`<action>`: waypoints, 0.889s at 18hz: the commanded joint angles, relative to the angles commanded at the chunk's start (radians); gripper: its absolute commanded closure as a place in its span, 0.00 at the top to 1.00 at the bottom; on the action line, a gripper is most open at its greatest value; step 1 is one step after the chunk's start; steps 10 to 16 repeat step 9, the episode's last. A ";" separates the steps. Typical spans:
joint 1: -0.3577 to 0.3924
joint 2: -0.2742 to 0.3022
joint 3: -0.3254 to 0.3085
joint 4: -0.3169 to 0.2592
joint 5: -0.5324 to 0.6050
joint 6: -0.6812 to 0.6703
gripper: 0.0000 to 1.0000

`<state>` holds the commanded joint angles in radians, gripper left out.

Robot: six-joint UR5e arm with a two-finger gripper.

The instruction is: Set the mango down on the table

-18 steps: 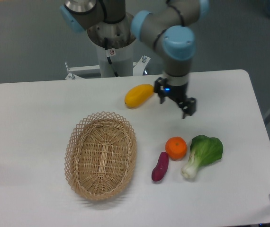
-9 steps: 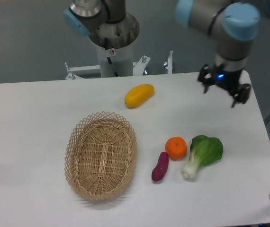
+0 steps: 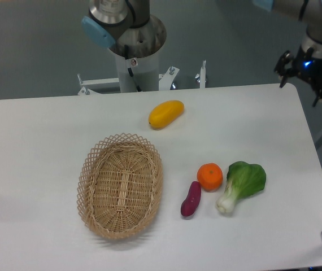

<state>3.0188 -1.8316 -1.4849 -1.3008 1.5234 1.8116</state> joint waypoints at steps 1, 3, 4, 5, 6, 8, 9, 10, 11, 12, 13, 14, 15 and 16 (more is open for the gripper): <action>0.005 0.000 -0.002 0.000 -0.012 0.000 1.00; 0.009 0.002 -0.002 0.000 -0.019 0.000 1.00; 0.009 0.002 -0.002 0.000 -0.017 0.002 1.00; 0.009 0.002 -0.002 0.000 -0.019 0.008 1.00; 0.014 0.002 -0.002 0.000 -0.019 0.012 1.00; 0.014 0.003 -0.002 0.000 -0.019 0.014 1.00; 0.015 0.003 -0.003 0.000 -0.019 0.014 1.00; 0.015 0.003 -0.003 0.000 -0.019 0.014 1.00; 0.015 0.003 -0.003 0.000 -0.019 0.014 1.00; 0.015 0.003 -0.003 0.000 -0.019 0.014 1.00; 0.015 0.003 -0.003 0.000 -0.019 0.014 1.00; 0.015 0.003 -0.003 0.000 -0.019 0.014 1.00; 0.015 0.003 -0.003 0.000 -0.019 0.014 1.00; 0.015 0.003 -0.003 0.000 -0.019 0.014 1.00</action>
